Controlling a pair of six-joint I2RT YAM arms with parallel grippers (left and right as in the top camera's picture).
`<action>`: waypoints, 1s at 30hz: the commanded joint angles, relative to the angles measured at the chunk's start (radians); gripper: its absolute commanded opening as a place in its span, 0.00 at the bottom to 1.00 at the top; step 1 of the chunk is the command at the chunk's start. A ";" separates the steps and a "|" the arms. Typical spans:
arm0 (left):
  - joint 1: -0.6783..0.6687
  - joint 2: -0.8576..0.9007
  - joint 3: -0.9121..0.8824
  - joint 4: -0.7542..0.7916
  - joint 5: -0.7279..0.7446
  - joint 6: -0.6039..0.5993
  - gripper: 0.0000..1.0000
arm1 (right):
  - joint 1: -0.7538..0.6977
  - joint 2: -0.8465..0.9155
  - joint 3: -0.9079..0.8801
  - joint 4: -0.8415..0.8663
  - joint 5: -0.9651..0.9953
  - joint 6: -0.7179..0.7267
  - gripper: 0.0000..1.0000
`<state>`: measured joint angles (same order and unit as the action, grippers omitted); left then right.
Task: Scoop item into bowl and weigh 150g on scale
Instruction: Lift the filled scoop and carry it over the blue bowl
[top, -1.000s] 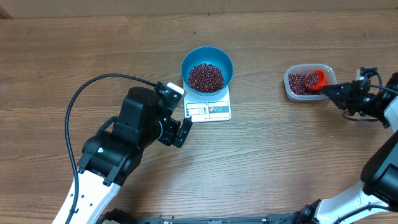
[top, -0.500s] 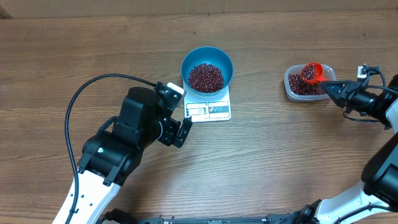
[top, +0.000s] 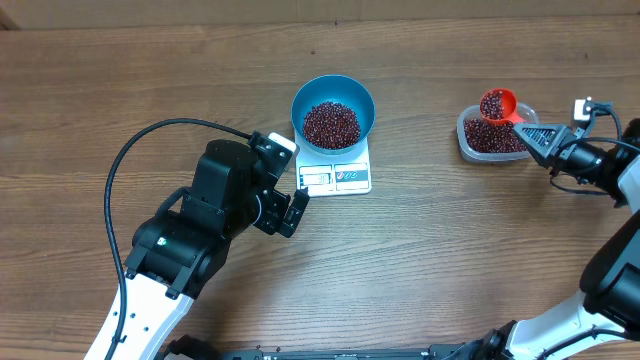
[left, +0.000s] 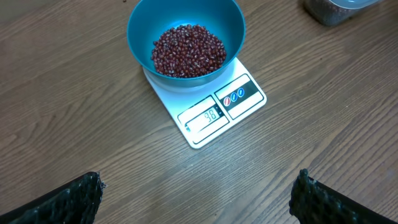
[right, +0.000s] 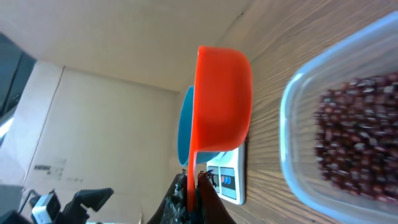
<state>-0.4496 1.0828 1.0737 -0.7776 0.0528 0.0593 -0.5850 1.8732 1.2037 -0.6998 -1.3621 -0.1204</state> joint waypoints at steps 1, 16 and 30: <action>0.004 -0.011 0.008 0.003 0.011 0.016 1.00 | 0.056 0.001 -0.006 0.003 -0.054 -0.027 0.04; 0.004 -0.011 0.008 0.003 0.011 0.016 1.00 | 0.299 0.001 -0.006 0.050 -0.053 -0.026 0.04; 0.004 -0.011 0.008 0.003 0.011 0.016 1.00 | 0.463 0.001 -0.006 0.251 -0.033 0.193 0.04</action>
<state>-0.4496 1.0828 1.0737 -0.7776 0.0528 0.0597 -0.1547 1.8732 1.2007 -0.5083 -1.3865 -0.0483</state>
